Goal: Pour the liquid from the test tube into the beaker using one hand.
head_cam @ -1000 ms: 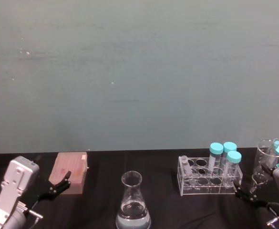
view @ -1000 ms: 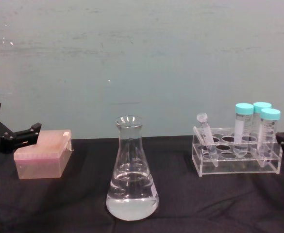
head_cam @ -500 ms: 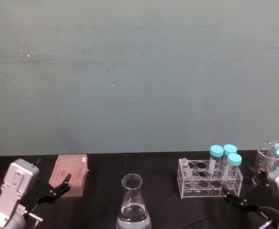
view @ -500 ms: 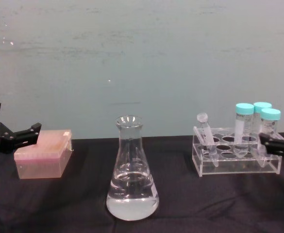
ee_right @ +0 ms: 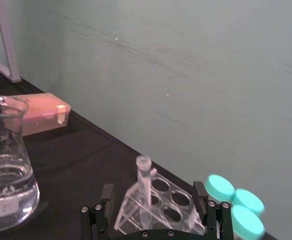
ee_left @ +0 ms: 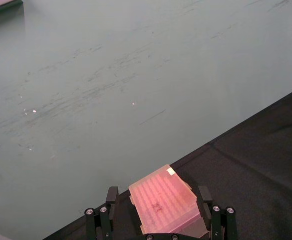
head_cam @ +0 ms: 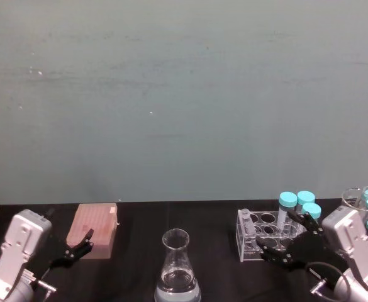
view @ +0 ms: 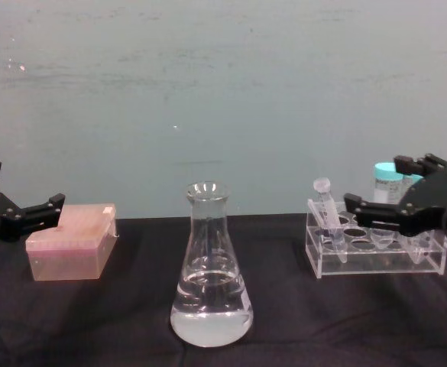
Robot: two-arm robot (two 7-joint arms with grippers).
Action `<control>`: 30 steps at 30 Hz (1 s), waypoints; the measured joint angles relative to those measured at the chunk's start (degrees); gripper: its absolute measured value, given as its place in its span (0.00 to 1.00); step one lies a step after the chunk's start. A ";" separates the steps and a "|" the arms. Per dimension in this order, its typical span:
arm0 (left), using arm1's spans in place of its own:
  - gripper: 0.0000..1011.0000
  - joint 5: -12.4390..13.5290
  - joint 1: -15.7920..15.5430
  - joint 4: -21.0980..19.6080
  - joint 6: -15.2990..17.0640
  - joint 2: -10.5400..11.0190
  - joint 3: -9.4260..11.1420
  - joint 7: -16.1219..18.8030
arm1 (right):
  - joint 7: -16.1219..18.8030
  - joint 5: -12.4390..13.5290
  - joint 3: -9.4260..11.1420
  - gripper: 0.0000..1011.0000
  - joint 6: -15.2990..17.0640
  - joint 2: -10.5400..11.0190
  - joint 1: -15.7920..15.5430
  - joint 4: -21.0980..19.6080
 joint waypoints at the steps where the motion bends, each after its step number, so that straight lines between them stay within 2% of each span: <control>1: 0.99 0.00 0.00 0.00 0.00 0.00 0.00 0.00 | 0.10 -0.24 -0.09 0.99 -0.01 -0.21 0.20 0.16; 8: 0.99 0.00 0.00 0.00 0.00 0.00 0.00 0.00 | 0.59 -2.68 -0.62 0.99 -0.01 -2.66 2.45 2.62; 19: 0.99 0.00 0.00 0.00 0.00 0.00 0.00 0.00 | 1.98 -4.02 -0.57 0.99 -0.11 -7.16 6.08 9.56; 30: 0.99 0.00 0.00 0.00 0.00 0.00 0.00 0.00 | 3.10 -5.92 -0.55 0.99 -1.68 -10.40 9.33 15.50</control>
